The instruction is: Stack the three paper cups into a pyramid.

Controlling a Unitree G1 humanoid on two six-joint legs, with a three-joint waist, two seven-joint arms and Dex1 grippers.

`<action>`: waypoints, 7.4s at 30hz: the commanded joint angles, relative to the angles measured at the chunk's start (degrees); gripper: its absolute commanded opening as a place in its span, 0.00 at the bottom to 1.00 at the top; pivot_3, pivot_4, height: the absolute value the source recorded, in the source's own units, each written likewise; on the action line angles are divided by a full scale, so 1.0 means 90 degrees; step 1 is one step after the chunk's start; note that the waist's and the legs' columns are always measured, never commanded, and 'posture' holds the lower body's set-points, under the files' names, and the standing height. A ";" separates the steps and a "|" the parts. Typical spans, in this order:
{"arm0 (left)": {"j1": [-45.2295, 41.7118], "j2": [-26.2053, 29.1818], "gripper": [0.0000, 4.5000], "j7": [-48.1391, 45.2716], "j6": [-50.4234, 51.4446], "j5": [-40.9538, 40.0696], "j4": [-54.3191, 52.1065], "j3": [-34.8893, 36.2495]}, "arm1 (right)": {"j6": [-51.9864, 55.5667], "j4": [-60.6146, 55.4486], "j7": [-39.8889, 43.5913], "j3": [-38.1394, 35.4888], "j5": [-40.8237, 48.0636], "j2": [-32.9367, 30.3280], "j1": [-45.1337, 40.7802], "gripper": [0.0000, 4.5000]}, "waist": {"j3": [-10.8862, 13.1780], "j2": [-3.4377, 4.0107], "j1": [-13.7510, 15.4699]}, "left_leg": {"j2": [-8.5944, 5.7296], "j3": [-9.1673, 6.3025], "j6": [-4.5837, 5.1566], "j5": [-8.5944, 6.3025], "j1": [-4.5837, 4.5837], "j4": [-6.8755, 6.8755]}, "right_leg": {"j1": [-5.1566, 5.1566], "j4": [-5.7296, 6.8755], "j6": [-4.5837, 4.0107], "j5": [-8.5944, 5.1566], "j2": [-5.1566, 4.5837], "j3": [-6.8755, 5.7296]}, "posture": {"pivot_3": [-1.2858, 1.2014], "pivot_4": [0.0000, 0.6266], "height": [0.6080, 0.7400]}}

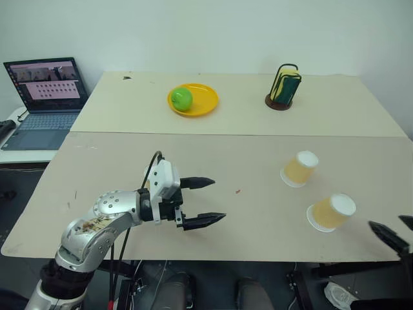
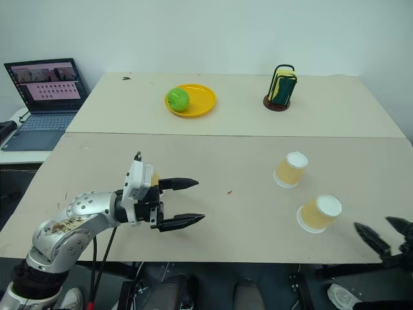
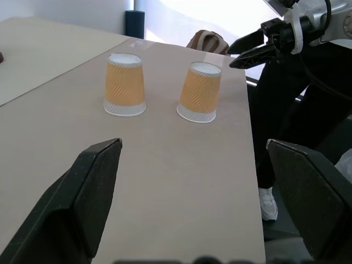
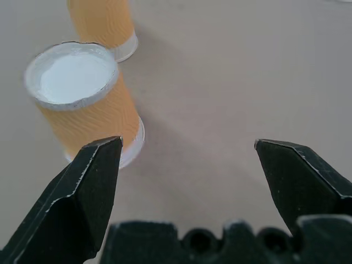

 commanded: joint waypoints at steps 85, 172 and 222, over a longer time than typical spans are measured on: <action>0.0034 0.0060 1.00 0.0530 0.0334 -0.0089 -0.0441 0.0286 | 0.0329 -0.0211 -0.0455 0.1657 -0.0592 -0.0167 -0.2121 0.59 | 0.0000 -0.0001 -0.0015 | -0.0012 0.0000 0.0005 0.0000 0.0002 0.0029 | 0.0004 0.0026 0.0009 0.0005 0.0013 -0.0004 | 0.52 0.24 0.90; 0.0595 0.0659 1.00 0.0674 0.0318 -0.0199 -0.0919 0.0777 | 0.0332 0.0391 0.0969 0.5034 -0.1544 0.0299 -0.6445 0.99 | 0.0021 -0.0035 -0.0142 | -0.0014 -0.0008 -0.0031 -0.0017 -0.0012 0.0034 | -0.0023 0.0039 -0.0001 0.0006 0.0002 -0.0018 | 0.52 0.24 0.90; 0.0064 0.0069 1.00 0.0198 0.0061 0.0460 -0.0387 0.0163 | -0.0819 0.2811 -0.0949 0.3233 -0.1728 0.0843 -0.5656 0.99 | 0.0022 -0.0034 -0.0092 | -0.0015 -0.0004 0.0002 -0.0003 -0.0010 0.0035 | -0.0010 0.0035 0.0002 0.0007 0.0013 -0.0015 | 0.52 0.24 0.90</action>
